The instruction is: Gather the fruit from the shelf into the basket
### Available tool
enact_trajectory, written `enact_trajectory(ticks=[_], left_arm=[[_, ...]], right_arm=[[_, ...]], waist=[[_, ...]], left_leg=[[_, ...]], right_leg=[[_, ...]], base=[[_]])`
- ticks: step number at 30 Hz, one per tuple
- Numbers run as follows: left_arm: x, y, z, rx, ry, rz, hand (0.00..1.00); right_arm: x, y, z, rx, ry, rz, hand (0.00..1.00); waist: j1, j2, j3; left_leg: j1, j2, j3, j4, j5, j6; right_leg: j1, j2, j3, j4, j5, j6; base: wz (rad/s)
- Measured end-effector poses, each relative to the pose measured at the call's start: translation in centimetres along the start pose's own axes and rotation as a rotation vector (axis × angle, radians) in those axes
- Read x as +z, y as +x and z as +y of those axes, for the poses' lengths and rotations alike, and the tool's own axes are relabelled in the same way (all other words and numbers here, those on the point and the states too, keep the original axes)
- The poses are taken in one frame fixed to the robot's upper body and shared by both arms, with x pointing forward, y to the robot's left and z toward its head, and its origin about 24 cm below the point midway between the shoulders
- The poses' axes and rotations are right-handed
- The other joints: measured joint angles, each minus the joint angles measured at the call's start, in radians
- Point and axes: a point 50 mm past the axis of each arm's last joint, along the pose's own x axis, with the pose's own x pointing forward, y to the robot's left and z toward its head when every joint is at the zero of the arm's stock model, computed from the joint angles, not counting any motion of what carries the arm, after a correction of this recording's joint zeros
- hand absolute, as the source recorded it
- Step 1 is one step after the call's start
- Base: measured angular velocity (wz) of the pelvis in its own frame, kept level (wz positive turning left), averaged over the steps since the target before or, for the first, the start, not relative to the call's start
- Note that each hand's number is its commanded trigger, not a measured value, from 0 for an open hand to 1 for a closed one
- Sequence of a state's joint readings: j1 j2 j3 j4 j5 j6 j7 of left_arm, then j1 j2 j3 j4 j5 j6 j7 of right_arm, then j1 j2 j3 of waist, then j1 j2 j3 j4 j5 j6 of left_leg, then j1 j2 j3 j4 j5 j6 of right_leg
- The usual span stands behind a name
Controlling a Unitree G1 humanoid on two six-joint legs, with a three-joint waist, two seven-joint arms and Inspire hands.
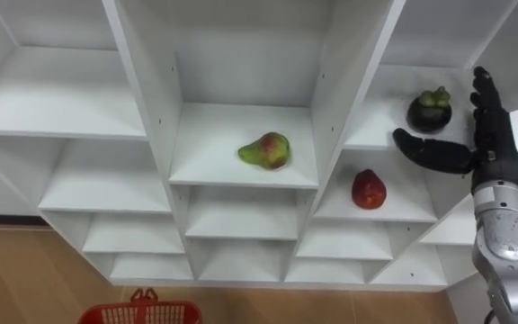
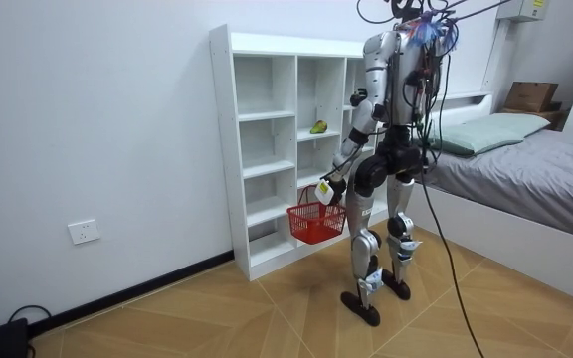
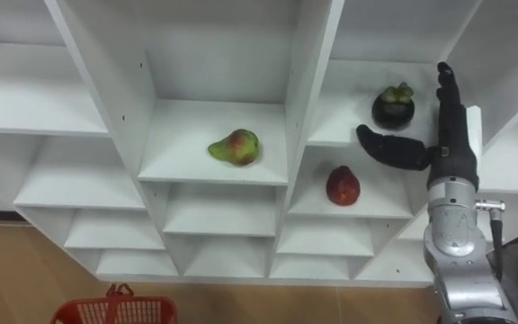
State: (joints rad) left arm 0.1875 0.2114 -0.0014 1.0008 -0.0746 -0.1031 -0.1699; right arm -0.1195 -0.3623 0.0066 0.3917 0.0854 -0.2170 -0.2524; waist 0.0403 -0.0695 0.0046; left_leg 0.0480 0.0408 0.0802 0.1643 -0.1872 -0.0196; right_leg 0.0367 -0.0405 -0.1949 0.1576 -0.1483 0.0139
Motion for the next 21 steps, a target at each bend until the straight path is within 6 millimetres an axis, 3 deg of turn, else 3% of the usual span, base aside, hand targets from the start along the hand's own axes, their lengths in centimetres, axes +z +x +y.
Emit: enact_trajectory(ticks=[21], left_arm=[[-0.09,-0.18,-0.01,0.005,0.001,-0.001,1.0]], right_arm=[[-0.89,0.28,-0.44,0.047,0.008,0.039,0.0]], waist=[[-0.007,-0.002,-0.0017]], left_leg=[[0.008,0.0,-0.001,-0.002,0.0,0.0]], right_leg=[[0.016,0.0,-0.003,-0.006,0.0,0.0]], base=[[0.0]])
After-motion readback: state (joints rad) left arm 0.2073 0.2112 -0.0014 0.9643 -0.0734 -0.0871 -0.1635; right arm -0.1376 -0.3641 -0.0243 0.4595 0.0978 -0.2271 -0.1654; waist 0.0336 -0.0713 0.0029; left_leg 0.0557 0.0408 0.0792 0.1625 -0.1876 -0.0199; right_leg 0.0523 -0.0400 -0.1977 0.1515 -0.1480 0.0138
